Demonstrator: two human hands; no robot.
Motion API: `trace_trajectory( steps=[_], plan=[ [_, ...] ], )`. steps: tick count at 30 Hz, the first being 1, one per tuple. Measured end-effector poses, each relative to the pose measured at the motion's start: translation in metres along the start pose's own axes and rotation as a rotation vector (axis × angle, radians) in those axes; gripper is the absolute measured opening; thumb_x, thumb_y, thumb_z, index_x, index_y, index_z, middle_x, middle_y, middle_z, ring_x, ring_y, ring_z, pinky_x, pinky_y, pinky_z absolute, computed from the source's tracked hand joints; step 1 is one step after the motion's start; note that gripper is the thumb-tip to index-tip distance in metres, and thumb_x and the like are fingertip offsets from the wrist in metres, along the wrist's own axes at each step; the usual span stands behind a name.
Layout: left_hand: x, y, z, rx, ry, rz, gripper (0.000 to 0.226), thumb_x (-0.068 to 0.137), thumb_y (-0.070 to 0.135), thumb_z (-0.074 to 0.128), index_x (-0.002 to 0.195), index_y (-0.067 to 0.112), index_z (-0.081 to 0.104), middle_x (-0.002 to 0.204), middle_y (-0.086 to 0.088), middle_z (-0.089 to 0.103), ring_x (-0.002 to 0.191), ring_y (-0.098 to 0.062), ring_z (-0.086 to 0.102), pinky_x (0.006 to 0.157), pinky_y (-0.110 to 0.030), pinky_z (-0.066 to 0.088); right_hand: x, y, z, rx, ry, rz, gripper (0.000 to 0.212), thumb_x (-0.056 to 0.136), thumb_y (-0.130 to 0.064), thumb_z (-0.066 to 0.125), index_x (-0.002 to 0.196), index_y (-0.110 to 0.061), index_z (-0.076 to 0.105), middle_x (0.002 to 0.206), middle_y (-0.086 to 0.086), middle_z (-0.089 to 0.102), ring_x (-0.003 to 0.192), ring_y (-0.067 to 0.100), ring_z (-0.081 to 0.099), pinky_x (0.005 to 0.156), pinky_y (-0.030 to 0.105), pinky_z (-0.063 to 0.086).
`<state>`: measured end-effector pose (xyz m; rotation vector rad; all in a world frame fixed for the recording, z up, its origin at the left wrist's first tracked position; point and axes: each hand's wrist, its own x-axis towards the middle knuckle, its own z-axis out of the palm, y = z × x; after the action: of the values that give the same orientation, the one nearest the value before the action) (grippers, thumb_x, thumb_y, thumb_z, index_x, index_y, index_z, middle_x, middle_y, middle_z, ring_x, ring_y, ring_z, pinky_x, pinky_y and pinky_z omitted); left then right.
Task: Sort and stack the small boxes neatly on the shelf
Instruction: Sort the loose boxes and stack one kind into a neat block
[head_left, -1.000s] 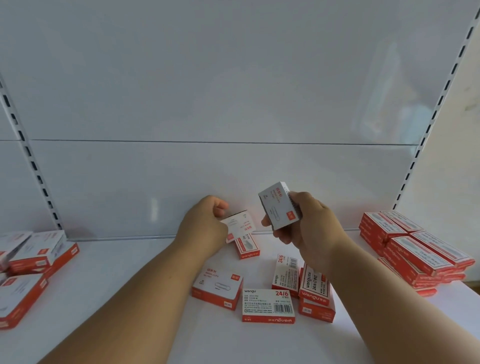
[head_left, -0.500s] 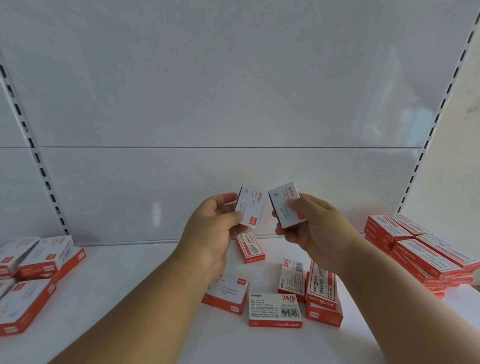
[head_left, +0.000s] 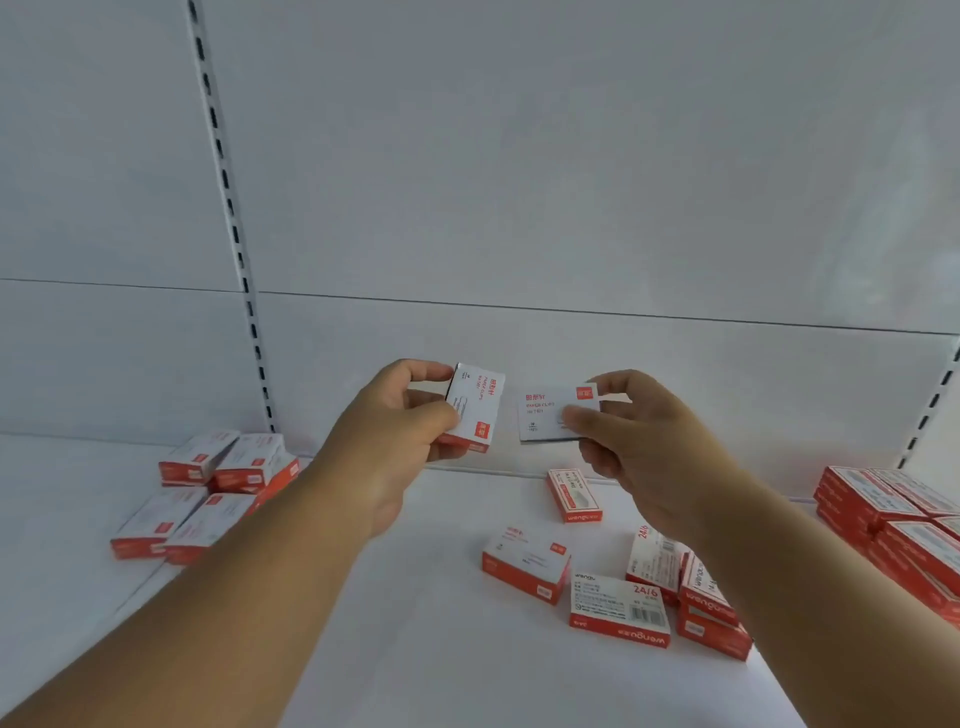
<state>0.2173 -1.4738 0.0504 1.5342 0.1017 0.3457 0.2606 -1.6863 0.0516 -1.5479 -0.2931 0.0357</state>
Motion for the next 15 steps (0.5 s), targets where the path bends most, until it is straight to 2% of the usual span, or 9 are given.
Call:
trace_trajectory(
  steps=[4,7,10,12,15],
  plan=[
    [-0.005,0.013,-0.074,0.067,0.094,0.013,0.032,0.085,-0.01,0.057,0.104,0.015,0.066,0.092,-0.013,0.074,0.068,-0.024,0.074,0.057,-0.026,0.056,0.01,-0.013,0.072,-0.064,-0.109,-0.014,0.014,0.086,-0.011,0.07,0.099,-0.013,0.065,0.074,0.009,0.07,0.053,0.014,0.05,0.049,0.025,0.039],
    [0.002,0.016,-0.133,0.172,0.156,-0.033,0.028,0.086,-0.005,0.06,0.102,0.017,0.066,0.092,-0.011,0.075,0.071,-0.025,0.075,0.064,-0.035,0.06,0.02,-0.012,0.143,-0.153,-0.139,0.017,0.01,0.087,-0.013,0.068,0.095,-0.018,0.072,0.071,0.005,0.068,0.054,0.015,0.05,0.052,0.027,0.039],
    [0.006,0.014,-0.19,0.294,0.163,-0.083,0.023,0.087,-0.002,0.063,0.098,0.018,0.068,0.086,-0.008,0.077,0.071,-0.024,0.075,0.074,-0.046,0.061,0.026,-0.008,0.207,-0.253,-0.184,0.081,0.007,0.088,-0.016,0.066,0.092,-0.012,0.07,0.076,0.011,0.069,0.057,0.018,0.049,0.056,0.031,0.039],
    [0.003,0.009,-0.222,0.361,0.167,-0.094,0.021,0.086,-0.001,0.064,0.095,0.017,0.068,0.088,-0.006,0.076,0.071,-0.021,0.075,0.071,-0.043,0.062,0.026,-0.001,0.237,-0.307,-0.231,0.127,0.012,0.088,-0.019,0.067,0.086,-0.008,0.066,0.075,0.015,0.07,0.058,0.019,0.05,0.056,0.031,0.04],
    [-0.005,-0.003,-0.252,0.433,0.131,-0.102,0.021,0.084,-0.001,0.066,0.093,0.017,0.069,0.089,-0.005,0.074,0.065,-0.016,0.074,0.058,-0.032,0.06,0.019,0.014,0.267,-0.406,-0.287,0.175,0.017,0.088,-0.024,0.07,0.087,-0.008,0.064,0.078,0.014,0.075,0.055,0.018,0.055,0.051,0.027,0.045]
  ],
)
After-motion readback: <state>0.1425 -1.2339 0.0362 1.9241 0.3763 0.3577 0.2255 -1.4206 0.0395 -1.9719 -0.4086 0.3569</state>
